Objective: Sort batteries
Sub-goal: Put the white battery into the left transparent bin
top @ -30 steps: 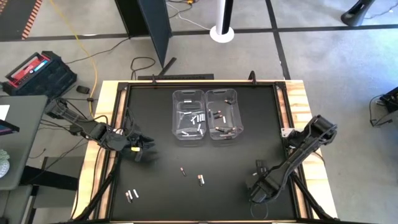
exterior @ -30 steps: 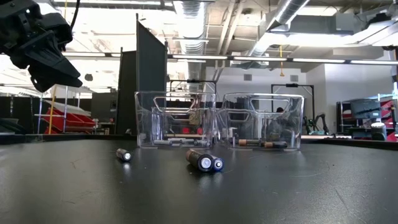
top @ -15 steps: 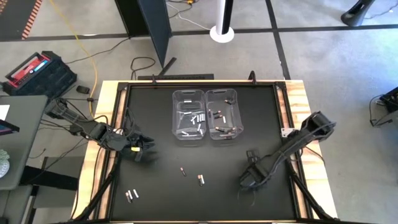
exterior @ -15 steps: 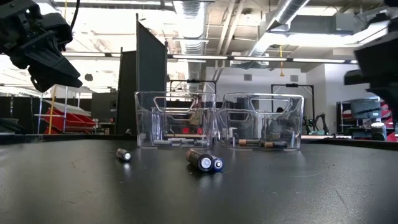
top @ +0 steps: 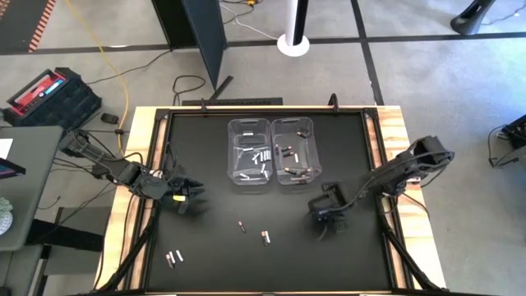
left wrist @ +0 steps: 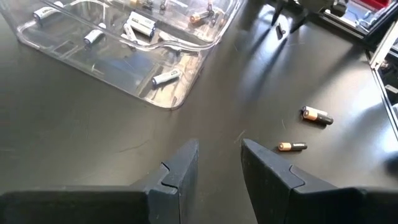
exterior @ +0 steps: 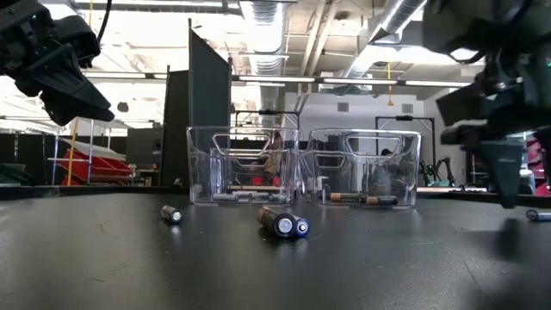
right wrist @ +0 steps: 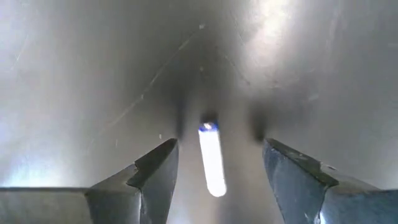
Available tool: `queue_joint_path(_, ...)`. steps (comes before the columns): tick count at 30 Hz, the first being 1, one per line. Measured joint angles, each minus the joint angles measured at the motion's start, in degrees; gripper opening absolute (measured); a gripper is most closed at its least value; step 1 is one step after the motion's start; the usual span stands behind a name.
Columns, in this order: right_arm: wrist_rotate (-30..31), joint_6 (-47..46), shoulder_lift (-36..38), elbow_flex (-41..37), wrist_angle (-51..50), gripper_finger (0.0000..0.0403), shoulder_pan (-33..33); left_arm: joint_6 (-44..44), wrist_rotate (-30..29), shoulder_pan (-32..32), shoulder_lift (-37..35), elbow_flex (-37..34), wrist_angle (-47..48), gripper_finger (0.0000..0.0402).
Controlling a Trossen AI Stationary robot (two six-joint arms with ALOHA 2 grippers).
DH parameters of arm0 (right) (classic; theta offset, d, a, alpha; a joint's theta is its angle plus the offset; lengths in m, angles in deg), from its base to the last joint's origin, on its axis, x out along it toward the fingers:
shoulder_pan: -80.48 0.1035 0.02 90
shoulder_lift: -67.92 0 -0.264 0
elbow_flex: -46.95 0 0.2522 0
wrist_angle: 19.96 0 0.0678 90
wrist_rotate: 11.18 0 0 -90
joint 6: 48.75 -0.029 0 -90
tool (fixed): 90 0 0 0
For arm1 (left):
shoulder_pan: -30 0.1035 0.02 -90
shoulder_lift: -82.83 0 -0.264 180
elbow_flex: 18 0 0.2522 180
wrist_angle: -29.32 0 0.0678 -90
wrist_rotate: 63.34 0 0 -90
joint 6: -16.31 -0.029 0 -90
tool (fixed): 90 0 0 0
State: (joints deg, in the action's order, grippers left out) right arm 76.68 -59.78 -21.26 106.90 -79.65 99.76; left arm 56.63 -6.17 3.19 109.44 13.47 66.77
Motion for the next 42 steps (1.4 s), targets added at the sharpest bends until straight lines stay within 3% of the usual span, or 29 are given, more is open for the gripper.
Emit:
queue_joint_path(7, -0.49, 2.53, -4.84, -1.02, 1.17, 0.0228, -0.58, 0.75, -0.05, 0.0, 0.0, 0.0, -0.11, 0.0118)
queue_joint_path(17, 0.93, 1.56, -2.88, -1.69, 2.35, 0.0105, -2.68, 0.93, -0.09, 0.0, 0.0, 0.0, -0.24, 0.0118)
queue_joint_path(22, 0.4, -0.79, -2.84, -1.72, 2.49, 0.0063, -4.3, 0.85, -0.09, 0.0, 0.0, 0.0, -0.09, 0.0118)
queue_joint_path(31, 0.53, -3.63, -2.35, -1.75, 2.6, 0.0052, -4.47, 1.0, -0.09, 0.0, 0.0, 0.0, -0.2, 0.0118)
queue_joint_path(42, 1.46, -11.41, 4.49, -1.93, 8.35, 0.0052, -4.76, 1.06, -0.08, 0.0, 0.0, 0.0, -0.28, 0.0118)
